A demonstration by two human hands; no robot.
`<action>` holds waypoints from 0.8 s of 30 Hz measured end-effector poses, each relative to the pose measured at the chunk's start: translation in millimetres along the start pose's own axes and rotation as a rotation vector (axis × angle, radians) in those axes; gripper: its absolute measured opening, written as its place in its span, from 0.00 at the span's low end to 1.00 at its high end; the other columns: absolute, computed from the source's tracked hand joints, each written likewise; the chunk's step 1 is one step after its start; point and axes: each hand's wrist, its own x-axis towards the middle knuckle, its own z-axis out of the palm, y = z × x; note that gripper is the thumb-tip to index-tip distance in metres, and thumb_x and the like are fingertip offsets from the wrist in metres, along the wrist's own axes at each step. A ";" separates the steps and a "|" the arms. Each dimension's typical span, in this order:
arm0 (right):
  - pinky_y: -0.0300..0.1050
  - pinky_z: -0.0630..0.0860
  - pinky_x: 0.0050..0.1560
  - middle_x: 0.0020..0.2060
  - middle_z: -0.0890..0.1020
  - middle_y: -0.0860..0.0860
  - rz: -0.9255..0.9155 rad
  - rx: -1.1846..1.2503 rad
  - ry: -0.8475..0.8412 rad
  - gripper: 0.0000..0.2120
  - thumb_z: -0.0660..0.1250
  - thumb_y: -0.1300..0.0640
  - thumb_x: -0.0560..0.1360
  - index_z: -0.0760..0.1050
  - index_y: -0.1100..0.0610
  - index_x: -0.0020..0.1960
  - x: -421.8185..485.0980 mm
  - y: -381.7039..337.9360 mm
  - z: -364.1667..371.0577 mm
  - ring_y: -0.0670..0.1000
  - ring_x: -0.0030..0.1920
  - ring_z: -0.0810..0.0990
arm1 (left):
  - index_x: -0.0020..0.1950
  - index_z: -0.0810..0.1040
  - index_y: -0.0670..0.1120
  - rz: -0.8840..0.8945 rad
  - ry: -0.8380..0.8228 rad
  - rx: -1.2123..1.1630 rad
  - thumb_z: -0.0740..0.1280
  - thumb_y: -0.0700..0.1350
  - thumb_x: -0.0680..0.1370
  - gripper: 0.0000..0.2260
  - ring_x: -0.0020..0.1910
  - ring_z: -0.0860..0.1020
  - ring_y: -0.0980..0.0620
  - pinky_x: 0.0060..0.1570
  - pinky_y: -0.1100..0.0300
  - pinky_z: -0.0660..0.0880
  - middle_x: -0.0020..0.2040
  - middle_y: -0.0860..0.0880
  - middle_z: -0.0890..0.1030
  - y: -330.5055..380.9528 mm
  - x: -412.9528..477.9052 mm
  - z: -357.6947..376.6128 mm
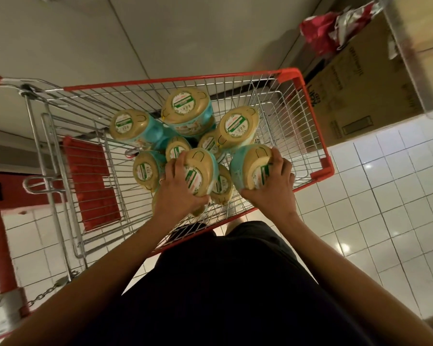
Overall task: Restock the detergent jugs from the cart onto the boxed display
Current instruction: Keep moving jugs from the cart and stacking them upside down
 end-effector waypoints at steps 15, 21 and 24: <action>0.60 0.76 0.64 0.70 0.62 0.46 0.168 0.162 0.198 0.63 0.82 0.38 0.61 0.47 0.43 0.83 -82.5 42.4 -45.0 0.57 0.72 0.66 | 0.83 0.42 0.62 0.251 -0.113 0.132 0.84 0.62 0.62 0.63 0.75 0.67 0.34 0.69 0.34 0.72 0.81 0.47 0.56 72.1 -11.7 -3.1; 0.57 0.75 0.63 0.73 0.61 0.47 0.269 0.243 0.312 0.64 0.83 0.39 0.61 0.46 0.43 0.84 -119.3 100.5 -86.3 0.57 0.73 0.66 | 0.82 0.41 0.63 0.386 -0.187 0.211 0.84 0.62 0.63 0.63 0.76 0.66 0.36 0.69 0.36 0.71 0.81 0.49 0.55 143.4 -18.7 30.7; 0.54 0.73 0.63 0.73 0.61 0.47 0.325 0.278 0.343 0.65 0.85 0.44 0.62 0.45 0.44 0.85 -134.6 140.4 -107.2 0.57 0.73 0.65 | 0.83 0.42 0.61 0.458 -0.205 0.254 0.84 0.62 0.63 0.63 0.75 0.68 0.38 0.65 0.40 0.74 0.79 0.50 0.56 183.7 -26.4 58.3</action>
